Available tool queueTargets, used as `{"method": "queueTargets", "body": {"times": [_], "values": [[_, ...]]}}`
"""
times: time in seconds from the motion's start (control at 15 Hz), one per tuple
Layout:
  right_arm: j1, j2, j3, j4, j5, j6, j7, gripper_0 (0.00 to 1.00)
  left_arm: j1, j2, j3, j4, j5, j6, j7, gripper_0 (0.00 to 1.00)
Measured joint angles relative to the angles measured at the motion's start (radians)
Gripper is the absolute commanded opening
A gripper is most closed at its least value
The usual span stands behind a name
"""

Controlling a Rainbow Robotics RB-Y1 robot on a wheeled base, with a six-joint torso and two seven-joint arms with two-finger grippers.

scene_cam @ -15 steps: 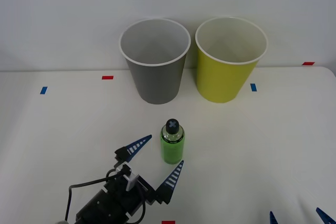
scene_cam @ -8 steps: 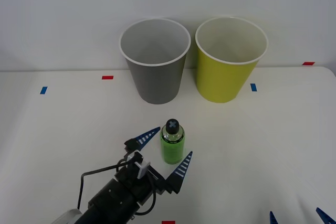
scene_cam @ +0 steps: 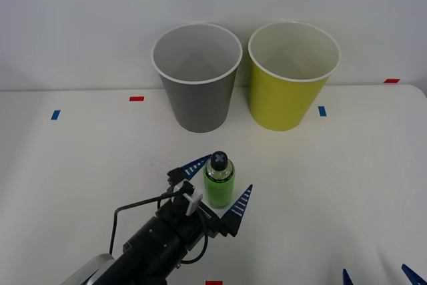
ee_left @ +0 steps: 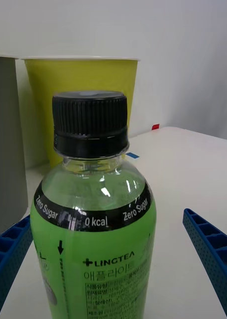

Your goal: Put cans in the gray bin and PET bottles in the light green bin.

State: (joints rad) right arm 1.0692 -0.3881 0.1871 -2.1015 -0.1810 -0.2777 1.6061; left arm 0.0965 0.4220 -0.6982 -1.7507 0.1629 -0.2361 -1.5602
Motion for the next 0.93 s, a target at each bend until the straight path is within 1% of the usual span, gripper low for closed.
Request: {"method": "queueTargets", "body": {"times": [0.2, 0.53, 0.6, 0.67, 0.73, 0.8, 0.93], "values": [[0.0, 0.0, 0.0, 0.0, 0.0, 0.0, 0.0, 1.0, -0.03, -0.003, 0.0, 0.0, 0.002, 0.032, 0.001, 1.0], [0.0, 0.0, 0.0, 0.0, 0.0, 0.0, 0.0, 1.0, -0.04, -0.019, 0.0, 0.0, 0.005, 0.057, 0.003, 1.0], [0.0, 0.0, 0.0, 0.0, 0.0, 0.0, 0.0, 1.0, -0.041, -0.02, 0.0, 0.0, 0.007, 0.058, 0.003, 0.9], [0.0, 0.0, 0.0, 0.0, 0.0, 0.0, 0.0, 1.0, -0.042, -0.02, 0.001, 0.0, 0.008, 0.058, 0.004, 0.54], [0.0, 0.0, 0.0, 0.0, 0.0, 0.0, 0.0, 1.0, -0.043, -0.02, 0.001, 0.0, 0.009, 0.058, 0.005, 0.3], [0.0, 0.0, 0.0, 0.0, 0.0, 0.0, 0.0, 1.0, -0.044, -0.02, 0.002, 0.0, 0.01, 0.058, 0.005, 0.19], [0.0, 0.0, 0.0, 0.0, 0.0, 0.0, 0.0, 1.0, -0.048, -0.02, 0.003, 0.0, 0.01, 0.067, 0.006, 0.16]]}}
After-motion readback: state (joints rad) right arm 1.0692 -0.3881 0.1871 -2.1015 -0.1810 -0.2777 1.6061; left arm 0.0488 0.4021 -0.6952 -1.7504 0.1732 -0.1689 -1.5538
